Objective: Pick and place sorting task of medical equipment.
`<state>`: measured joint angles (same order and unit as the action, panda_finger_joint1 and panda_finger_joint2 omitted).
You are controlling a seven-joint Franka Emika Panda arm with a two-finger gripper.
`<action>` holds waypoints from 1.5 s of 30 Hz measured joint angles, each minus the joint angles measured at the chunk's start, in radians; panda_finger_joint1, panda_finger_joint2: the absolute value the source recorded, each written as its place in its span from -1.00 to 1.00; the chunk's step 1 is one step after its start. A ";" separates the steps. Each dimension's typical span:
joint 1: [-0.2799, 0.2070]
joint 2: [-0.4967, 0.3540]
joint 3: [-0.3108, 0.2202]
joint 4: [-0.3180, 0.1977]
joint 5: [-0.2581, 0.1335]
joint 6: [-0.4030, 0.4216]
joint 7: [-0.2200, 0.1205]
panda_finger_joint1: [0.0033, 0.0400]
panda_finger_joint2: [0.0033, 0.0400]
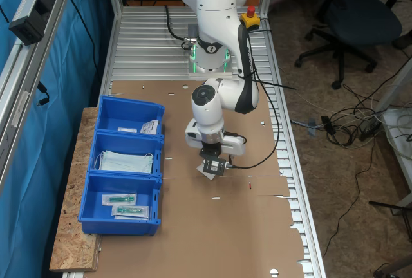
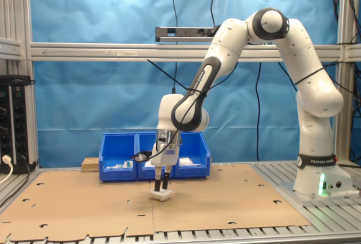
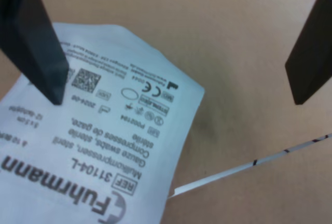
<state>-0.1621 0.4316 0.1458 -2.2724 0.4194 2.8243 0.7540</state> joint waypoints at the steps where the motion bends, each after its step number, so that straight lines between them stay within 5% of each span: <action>1: 0.000 0.005 0.000 0.001 0.000 0.000 0.000 1.00 1.00; 45: 0.000 0.055 -0.048 0.023 0.000 0.003 0.000 1.00 1.00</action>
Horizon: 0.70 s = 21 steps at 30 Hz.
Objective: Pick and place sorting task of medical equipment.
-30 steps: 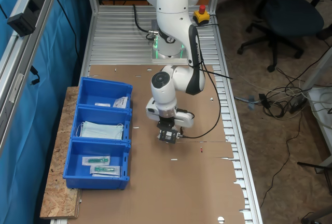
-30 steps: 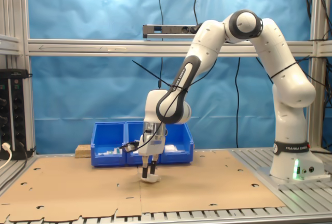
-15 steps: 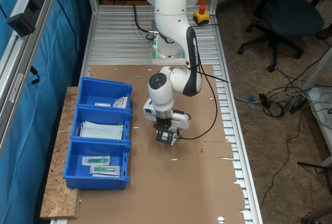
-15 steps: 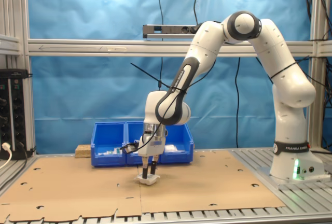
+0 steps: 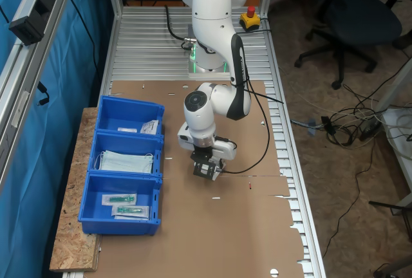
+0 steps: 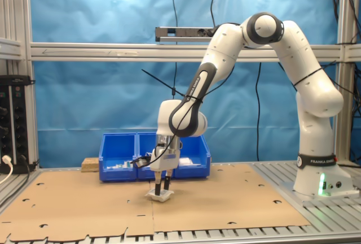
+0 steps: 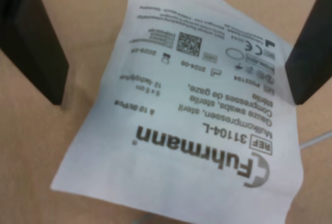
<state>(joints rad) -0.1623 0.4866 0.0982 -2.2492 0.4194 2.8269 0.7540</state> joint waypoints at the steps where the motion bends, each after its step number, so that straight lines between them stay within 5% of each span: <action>1: 0.000 0.000 0.000 0.001 0.000 0.000 0.000 1.00 1.00; 21: 0.000 0.003 0.002 0.023 0.000 0.000 0.000 1.00 1.00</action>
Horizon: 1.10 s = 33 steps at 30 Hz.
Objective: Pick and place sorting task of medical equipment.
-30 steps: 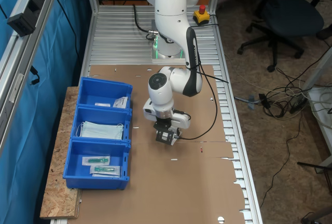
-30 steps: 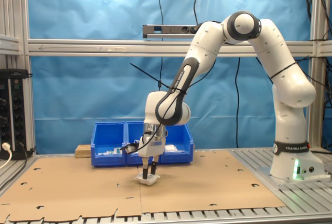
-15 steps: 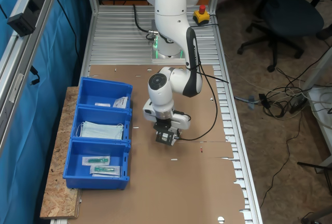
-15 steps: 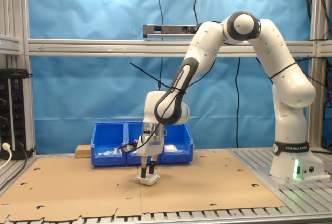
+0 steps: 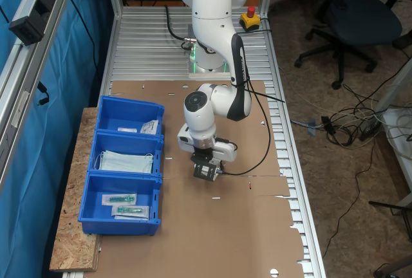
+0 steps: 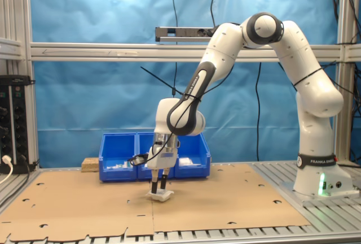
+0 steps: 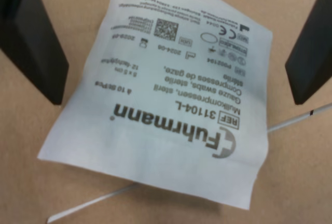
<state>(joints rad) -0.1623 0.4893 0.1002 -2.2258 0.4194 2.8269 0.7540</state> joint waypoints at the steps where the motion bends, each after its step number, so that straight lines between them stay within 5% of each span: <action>1: 0.000 0.000 0.000 0.000 0.000 0.000 0.000 1.00 1.00; 33: 0.004 0.029 0.010 0.001 0.000 0.000 0.000 1.00 1.00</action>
